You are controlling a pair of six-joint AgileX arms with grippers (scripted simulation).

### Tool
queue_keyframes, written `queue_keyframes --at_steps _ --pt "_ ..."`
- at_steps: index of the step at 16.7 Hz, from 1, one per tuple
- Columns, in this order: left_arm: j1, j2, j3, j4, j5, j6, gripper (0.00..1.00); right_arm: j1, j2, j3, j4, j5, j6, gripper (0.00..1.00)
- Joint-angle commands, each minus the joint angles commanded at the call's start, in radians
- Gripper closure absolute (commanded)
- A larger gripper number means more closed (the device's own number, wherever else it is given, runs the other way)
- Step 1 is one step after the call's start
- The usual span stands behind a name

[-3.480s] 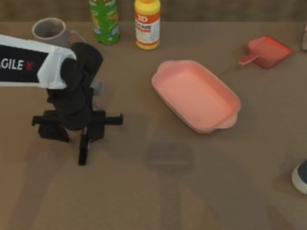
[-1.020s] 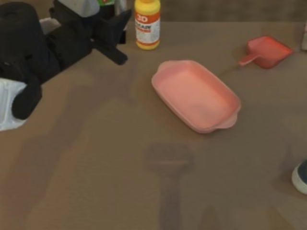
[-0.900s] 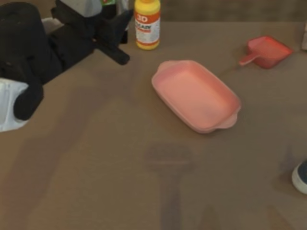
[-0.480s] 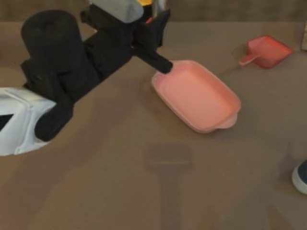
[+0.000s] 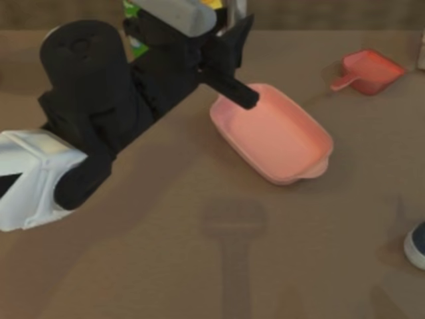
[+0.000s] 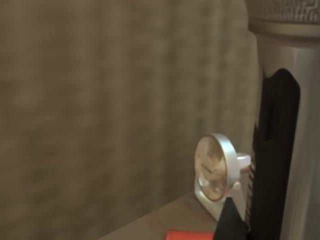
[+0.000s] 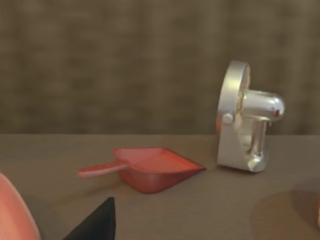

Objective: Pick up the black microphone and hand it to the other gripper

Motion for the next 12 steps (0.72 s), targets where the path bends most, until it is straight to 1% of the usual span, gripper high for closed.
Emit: queue_keyframes --at_steps 6,7,9,12 --pt "-0.003 -0.003 -0.004 -0.001 -0.003 -0.001 1.00 0.001 0.002 0.001 0.001 -0.001 0.000 0.00" --pt "-0.003 -0.003 -0.004 -0.001 -0.003 -0.001 1.00 0.006 0.013 0.012 0.006 -0.008 0.000 0.00" --pt "-0.003 -0.003 -0.004 -0.001 -0.003 -0.001 1.00 0.029 0.066 0.060 0.028 -0.041 0.000 0.00" --pt "-0.003 -0.003 -0.004 -0.001 -0.003 -0.001 1.00 0.086 0.226 0.182 0.082 -0.123 0.000 0.00"
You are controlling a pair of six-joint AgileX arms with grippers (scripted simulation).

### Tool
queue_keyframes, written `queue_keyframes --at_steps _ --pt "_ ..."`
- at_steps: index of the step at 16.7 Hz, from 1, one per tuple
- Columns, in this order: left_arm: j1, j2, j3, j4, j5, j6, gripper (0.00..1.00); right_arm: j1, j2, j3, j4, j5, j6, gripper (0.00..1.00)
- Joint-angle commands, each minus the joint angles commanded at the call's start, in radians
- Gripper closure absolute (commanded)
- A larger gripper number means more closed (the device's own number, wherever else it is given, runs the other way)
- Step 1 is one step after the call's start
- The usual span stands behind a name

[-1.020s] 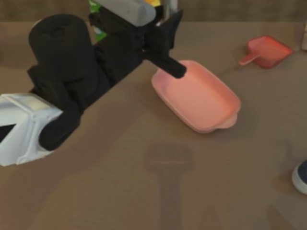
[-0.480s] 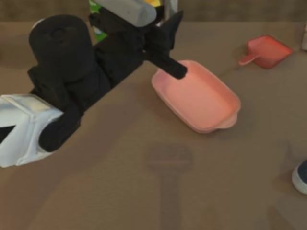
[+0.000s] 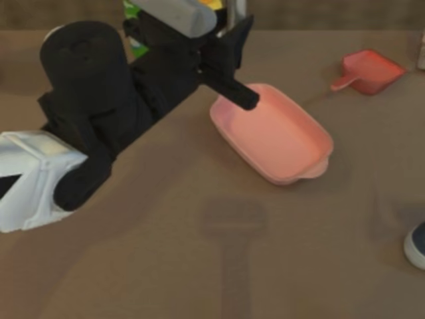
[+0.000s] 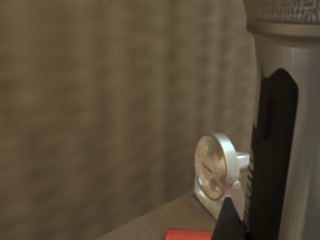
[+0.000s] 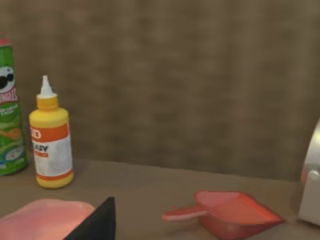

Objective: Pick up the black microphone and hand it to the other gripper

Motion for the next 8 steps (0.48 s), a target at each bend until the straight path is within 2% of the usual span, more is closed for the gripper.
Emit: queue_keyframes --at_steps 8 --pt "0.000 0.000 0.000 0.000 0.000 0.000 1.00 0.197 0.670 0.405 0.171 -0.283 0.004 0.00"
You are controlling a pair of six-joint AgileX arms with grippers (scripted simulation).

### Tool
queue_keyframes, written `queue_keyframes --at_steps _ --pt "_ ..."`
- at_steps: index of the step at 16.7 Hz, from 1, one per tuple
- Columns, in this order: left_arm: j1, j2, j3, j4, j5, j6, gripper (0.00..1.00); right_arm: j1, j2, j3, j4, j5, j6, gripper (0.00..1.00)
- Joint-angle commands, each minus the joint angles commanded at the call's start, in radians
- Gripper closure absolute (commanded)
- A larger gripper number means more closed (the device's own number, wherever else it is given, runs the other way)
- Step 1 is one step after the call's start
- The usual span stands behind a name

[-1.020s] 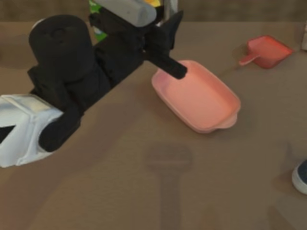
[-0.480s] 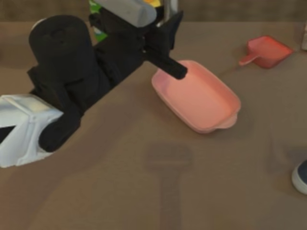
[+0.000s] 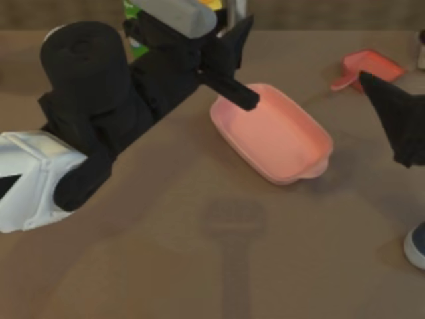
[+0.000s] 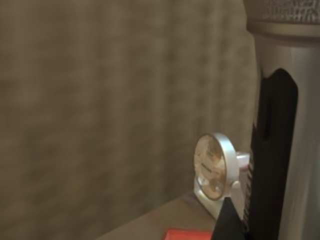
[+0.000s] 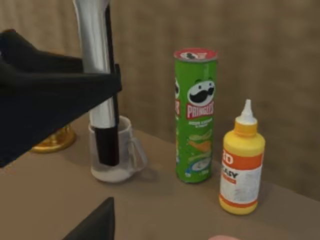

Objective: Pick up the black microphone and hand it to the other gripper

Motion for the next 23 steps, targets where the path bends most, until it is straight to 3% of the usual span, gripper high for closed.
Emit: queue_keyframes --at_steps 5,9,15,23 --pt "0.000 0.000 0.000 0.000 0.000 0.000 1.00 0.094 0.277 0.198 0.088 -0.134 0.000 0.00" --pt "0.000 0.000 0.000 0.000 0.000 0.000 1.00 0.121 0.355 0.257 0.117 -0.173 -0.002 0.00" --pt "0.000 0.000 0.000 0.000 0.000 0.000 1.00 0.127 0.368 0.269 0.119 -0.164 -0.001 0.00" --pt "0.000 0.000 0.000 0.000 0.000 0.000 1.00 0.264 0.684 0.517 0.183 -0.025 0.005 0.00"
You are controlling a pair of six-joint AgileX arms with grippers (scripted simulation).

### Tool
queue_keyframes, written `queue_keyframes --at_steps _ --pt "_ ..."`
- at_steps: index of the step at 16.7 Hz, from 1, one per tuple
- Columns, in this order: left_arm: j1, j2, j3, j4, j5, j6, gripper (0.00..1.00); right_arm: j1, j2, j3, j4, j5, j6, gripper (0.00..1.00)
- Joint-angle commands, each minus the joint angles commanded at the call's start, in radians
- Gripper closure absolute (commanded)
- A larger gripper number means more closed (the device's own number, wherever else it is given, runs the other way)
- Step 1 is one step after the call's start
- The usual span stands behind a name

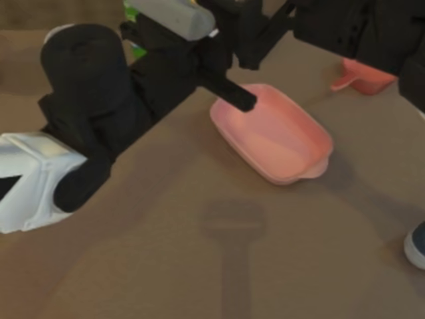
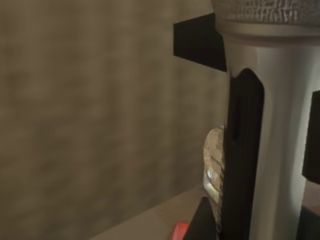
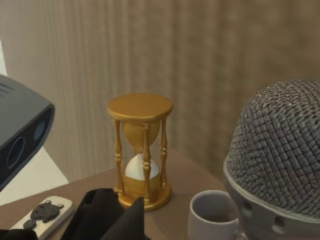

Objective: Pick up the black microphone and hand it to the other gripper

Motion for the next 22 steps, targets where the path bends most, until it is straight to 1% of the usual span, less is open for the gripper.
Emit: queue_keyframes --at_steps 2,5,18,19,22 --pt "0.000 0.000 0.000 0.000 0.000 0.000 1.00 0.014 0.023 0.022 0.005 0.014 0.001 0.00" --pt "0.000 0.000 0.000 0.000 0.000 0.000 1.00 0.014 0.023 0.022 0.005 0.014 0.001 0.00" --pt "0.000 0.000 0.000 0.000 0.000 0.000 1.00 0.014 0.023 0.022 0.005 0.014 0.001 0.98" --pt "0.000 0.000 0.000 0.000 0.000 0.000 1.00 0.014 0.023 0.022 0.005 0.014 0.001 1.00" --pt "0.000 0.000 0.000 0.000 0.000 0.000 1.00 0.014 0.023 0.022 0.005 0.014 0.001 1.00"
